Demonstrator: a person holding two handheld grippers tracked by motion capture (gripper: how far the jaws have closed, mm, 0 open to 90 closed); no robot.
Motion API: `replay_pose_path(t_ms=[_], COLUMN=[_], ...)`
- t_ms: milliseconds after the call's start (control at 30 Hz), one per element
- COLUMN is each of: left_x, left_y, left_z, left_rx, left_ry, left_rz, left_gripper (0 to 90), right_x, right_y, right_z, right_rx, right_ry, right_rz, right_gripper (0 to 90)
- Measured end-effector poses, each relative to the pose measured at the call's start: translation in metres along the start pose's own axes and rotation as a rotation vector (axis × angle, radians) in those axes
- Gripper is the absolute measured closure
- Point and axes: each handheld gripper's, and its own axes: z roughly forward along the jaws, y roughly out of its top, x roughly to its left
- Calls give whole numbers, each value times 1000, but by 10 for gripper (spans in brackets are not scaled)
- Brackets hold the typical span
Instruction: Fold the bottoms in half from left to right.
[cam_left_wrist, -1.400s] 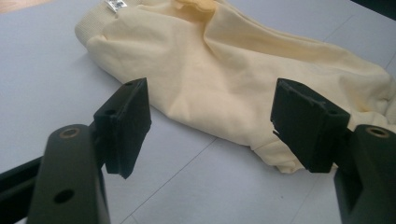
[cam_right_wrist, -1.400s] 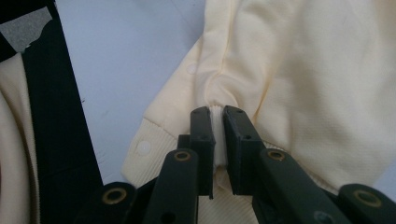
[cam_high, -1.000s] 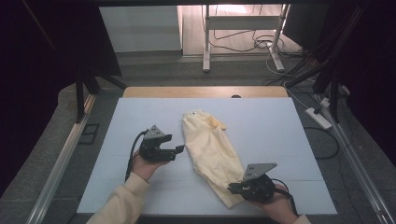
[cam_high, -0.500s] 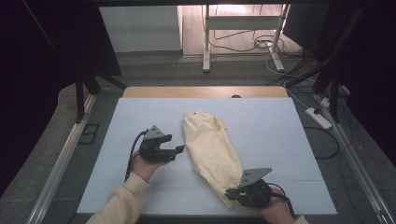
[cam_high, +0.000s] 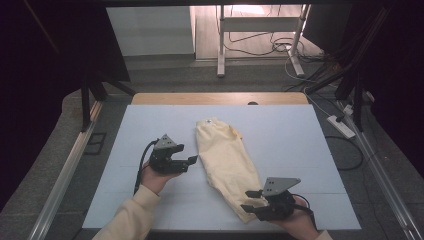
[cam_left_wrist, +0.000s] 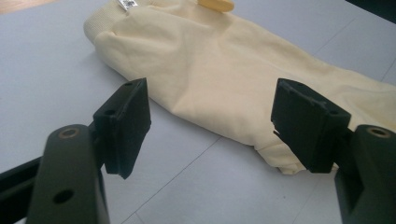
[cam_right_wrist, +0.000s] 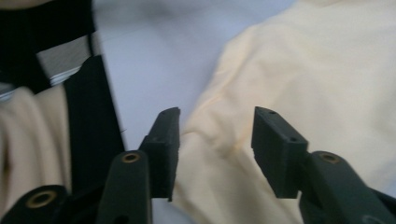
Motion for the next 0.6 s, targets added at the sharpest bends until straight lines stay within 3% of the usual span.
replay_pose_path(t_ms=[267, 467, 600], left_x=[0, 0, 0], left_y=[0, 0, 0], left_z=[1, 1, 1], left_rx=[2, 4, 2], left_ry=[1, 0, -2], left_rz=[2, 4, 5], left_gripper=[284, 281, 278], right_x=[-32, -54, -66], right_y=[-7, -6, -4], right_z=[-12, -6, 2], right_rx=[-37, -30, -24], right_ry=[-146, -196, -206], right_rz=[86, 133, 161], right_gripper=[459, 443, 433])
